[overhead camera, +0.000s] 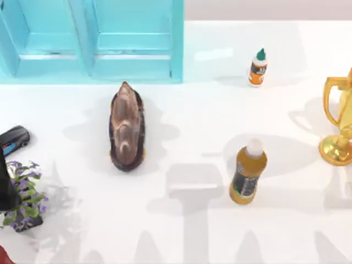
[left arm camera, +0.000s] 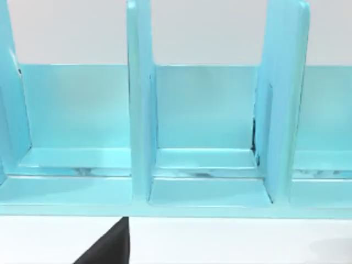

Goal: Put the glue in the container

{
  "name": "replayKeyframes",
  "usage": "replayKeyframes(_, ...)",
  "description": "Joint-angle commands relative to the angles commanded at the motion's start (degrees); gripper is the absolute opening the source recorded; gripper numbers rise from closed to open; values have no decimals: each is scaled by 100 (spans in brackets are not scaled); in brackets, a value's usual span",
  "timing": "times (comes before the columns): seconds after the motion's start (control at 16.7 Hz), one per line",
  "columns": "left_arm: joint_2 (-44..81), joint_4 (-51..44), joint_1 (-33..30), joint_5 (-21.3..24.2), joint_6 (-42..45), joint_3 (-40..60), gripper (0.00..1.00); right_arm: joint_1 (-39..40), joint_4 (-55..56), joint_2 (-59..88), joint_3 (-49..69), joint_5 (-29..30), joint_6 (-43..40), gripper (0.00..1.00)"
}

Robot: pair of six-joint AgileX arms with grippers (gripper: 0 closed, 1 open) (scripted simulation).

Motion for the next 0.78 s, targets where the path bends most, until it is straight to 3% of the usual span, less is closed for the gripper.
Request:
replayKeyframes(0.36, 0, 0, 0, 0, 0, 0, 100, 136, 324, 536, 344, 71, 27, 100)
replayKeyframes(0.78, 0, 0, 0, 0, 0, 0, 100, 898, 1780, 3255, 1916, 432, 232, 100)
